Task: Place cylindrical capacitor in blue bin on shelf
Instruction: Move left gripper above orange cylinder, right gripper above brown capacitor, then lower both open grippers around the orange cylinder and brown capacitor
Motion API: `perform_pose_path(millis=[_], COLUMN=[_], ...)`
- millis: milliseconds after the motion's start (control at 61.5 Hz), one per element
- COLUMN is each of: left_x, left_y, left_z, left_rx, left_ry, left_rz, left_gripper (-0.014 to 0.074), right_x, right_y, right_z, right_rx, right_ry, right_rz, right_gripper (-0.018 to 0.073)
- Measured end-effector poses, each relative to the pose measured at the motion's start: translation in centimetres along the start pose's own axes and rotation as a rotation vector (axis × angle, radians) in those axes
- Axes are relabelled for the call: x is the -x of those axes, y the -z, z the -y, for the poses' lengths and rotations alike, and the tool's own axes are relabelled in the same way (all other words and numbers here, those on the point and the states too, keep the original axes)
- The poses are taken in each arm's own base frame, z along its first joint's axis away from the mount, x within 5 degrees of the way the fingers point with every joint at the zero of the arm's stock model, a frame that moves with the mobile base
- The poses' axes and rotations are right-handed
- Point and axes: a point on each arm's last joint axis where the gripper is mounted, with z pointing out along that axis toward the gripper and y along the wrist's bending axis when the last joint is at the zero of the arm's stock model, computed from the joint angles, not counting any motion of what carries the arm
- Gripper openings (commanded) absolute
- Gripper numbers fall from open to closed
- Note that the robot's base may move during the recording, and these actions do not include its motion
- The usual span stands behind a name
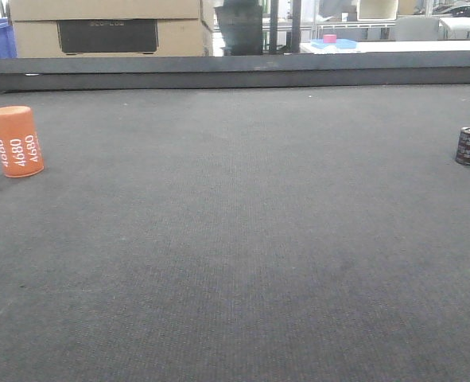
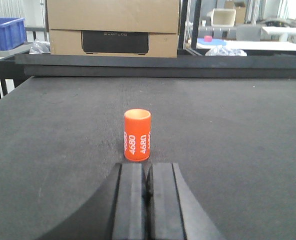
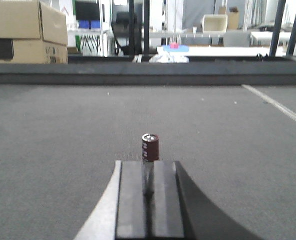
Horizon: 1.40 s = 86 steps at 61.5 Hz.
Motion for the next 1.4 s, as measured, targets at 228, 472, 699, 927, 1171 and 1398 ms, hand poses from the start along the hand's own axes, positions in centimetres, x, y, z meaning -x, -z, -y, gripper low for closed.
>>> perform_pose_path(millis=[228, 472, 699, 927, 1171, 1398], left_x=[5.9, 10.3, 12.9, 12.2, 12.4, 13.9], left_y=[0.7, -3.2, -8.7, -12.2, -15.7, -20.8], left_z=[-0.2, -0.2, -0.2, -0.2, -0.1, -0.1], left_rx=[0.010, 0.009, 0.006, 0.003, -0.005, -0.008], left_ry=[-0.024, -0.023, -0.024, -0.025, 0.011, 0.015], left_rz=[-0.018, -0.184, -0.289, -0.356, -0.516, -0.700], left_gripper=[-0.0111, -0.0111, -0.0111, -0.0111, -0.0111, -0.0111], right_x=[5.2, 9.5, 11.5, 12.0, 12.8, 12.1], right_y=[0.1, -3.6, -9.3, -13.9, -19.4, -25.3], right_z=[-0.3, -0.5, -0.5, -0.5, -0.5, -0.4], right_rx=[0.000, -0.005, -0.008, -0.011, -0.016, -0.018], right_ry=[0.040, 0.051, 0.051, 0.055, 0.066, 0.065], right_rz=[-0.036, -0.175, -0.401, -0.574, -0.768, -0.925], right_gripper=[-0.0165, -0.0165, -0.0165, -0.0165, -0.0165, -0.0165])
